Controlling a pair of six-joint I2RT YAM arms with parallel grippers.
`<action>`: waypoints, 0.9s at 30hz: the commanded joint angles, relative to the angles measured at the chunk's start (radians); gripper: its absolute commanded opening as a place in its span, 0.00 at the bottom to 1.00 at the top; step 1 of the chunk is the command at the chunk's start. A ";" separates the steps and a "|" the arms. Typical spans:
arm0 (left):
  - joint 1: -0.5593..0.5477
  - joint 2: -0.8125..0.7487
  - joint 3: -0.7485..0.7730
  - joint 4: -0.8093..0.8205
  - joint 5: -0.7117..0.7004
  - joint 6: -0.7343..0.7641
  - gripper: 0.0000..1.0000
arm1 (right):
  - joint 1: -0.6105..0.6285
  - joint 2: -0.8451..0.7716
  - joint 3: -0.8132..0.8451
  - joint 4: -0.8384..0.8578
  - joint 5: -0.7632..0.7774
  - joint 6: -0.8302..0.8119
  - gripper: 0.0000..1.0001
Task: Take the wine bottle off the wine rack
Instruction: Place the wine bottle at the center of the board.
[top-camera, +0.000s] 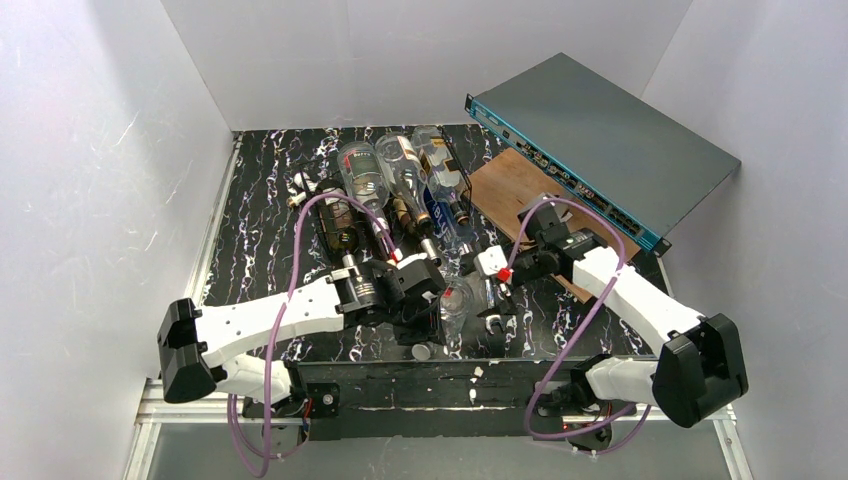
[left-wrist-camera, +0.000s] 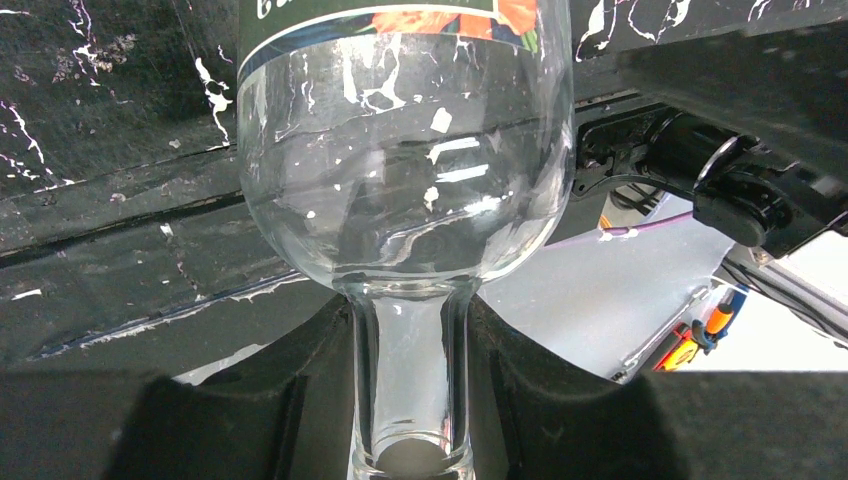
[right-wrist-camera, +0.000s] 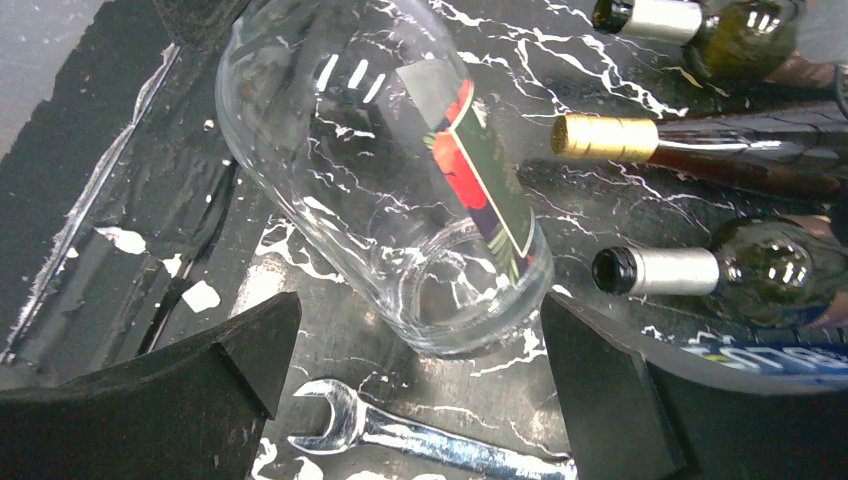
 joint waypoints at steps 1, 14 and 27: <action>0.033 -0.057 0.071 0.091 -0.007 -0.024 0.00 | 0.071 -0.004 -0.044 0.191 0.043 0.112 1.00; 0.098 -0.076 0.011 0.160 0.150 -0.110 0.00 | 0.152 0.015 -0.120 0.405 0.121 0.238 1.00; 0.130 -0.072 -0.042 0.207 0.172 -0.140 0.23 | 0.173 0.038 -0.187 0.447 0.105 0.249 1.00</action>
